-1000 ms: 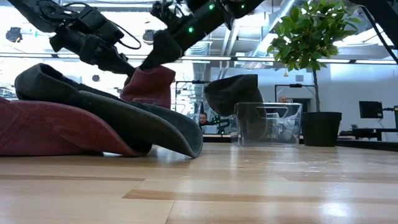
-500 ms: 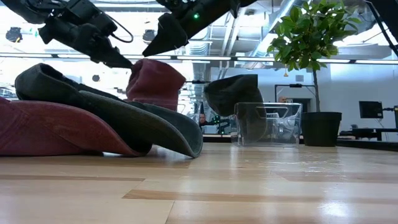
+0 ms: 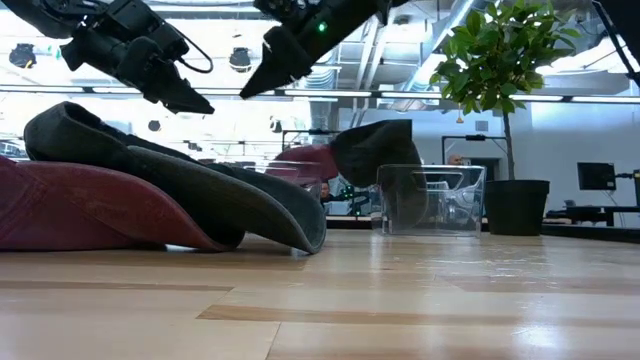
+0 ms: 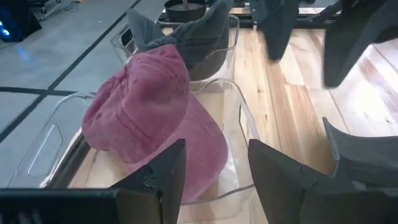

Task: Pick & Place hat
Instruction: Put the right red cap in the left transparent bin

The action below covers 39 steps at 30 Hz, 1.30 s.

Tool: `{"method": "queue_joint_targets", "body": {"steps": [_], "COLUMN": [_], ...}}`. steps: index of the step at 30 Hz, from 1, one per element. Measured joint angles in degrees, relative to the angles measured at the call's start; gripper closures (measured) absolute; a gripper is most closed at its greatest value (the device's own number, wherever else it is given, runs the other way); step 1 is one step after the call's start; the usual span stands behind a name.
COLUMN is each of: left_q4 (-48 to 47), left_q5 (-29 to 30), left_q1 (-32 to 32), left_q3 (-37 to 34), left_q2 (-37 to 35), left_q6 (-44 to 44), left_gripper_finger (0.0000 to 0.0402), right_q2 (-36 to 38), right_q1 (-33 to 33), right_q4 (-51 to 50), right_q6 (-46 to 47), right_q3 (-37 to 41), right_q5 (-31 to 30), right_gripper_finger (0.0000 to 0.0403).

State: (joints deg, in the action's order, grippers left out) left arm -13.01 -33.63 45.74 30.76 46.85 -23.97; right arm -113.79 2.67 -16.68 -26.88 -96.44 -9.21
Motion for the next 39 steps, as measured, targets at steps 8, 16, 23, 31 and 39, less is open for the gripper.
{"method": "queue_joint_targets", "body": {"steps": [8,16,23,31,39], "left_q4": [4.1,12.6,23.0,22.5,9.8], "left_q5": [-0.2,10.3,17.6,21.6,21.6], "left_q1": [-2.8,-10.2,-14.5,-13.5,-8.9], "left_q3": [0.0,0.0,0.2,12.1,31.5], "left_q2": [0.0,0.6,5.1,18.1,31.7], "left_q6": [0.5,2.2,4.2,3.4,2.0], "left_gripper_finger": [0.0235,0.0247,0.0258,0.0274,0.0293], "right_q2": [7.3,17.9,25.2,33.2,40.0], "right_q1": [-2.4,-5.7,-8.1,-9.9,-14.0], "right_q4": [-3.4,-19.0,-26.2,-21.2,-17.1], "right_q6": [4.1,16.8,25.9,31.3,33.1], "right_q3": [0.0,0.0,6.9,23.0,36.2], "right_q5": [-11.6,-13.3,-13.4,-15.8,-16.5], "right_gripper_finger": [0.0163,0.0163,0.0163,0.0163,0.0163]}}
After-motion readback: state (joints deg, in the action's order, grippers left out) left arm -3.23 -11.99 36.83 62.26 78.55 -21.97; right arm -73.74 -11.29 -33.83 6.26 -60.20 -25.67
